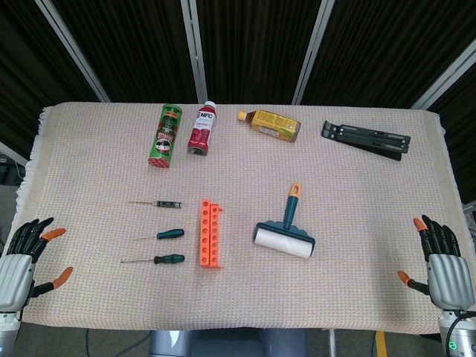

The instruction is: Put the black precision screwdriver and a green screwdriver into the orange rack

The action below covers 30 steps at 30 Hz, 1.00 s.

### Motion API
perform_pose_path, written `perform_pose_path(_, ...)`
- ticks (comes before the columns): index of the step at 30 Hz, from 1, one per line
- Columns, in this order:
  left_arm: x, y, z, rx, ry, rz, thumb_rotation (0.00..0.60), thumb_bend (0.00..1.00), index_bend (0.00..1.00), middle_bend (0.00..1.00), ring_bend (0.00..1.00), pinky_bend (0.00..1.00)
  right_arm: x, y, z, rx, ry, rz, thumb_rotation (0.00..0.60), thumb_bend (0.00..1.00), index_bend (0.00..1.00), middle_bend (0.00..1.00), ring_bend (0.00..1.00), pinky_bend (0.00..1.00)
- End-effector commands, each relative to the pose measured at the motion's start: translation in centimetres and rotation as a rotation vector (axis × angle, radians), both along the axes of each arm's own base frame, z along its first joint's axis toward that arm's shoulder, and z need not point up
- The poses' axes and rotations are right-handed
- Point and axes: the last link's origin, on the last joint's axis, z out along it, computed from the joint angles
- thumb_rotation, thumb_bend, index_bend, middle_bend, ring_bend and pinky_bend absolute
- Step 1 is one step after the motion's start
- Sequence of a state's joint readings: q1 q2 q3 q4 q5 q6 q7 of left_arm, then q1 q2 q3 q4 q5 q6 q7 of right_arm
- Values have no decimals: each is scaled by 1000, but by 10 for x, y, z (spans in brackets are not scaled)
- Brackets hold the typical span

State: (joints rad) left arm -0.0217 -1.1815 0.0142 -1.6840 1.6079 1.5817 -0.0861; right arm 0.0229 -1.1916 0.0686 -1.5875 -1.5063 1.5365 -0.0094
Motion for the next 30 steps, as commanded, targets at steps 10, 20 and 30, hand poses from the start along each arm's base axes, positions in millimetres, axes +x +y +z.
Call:
perform_pose_path(10, -2, -3, 0, -5, -1, 1, 600, 228, 274, 91, 9, 0, 2, 1, 1, 1, 9, 10, 600, 0, 0, 0, 0, 0)
perform_pose_path(20, 1, -1, 0, -10, 4, -14, 600, 253, 318, 106, 19, 0, -1, 2, 2, -2, 6, 4, 600, 0, 0, 0, 0, 0)
perform_pose_path(30, 3, 3, -2, -24, 21, -17, 600, 366, 364, 119, 38, 0, -2, 1, 2, -2, 8, 2, 600, 0, 0, 0, 0, 0)
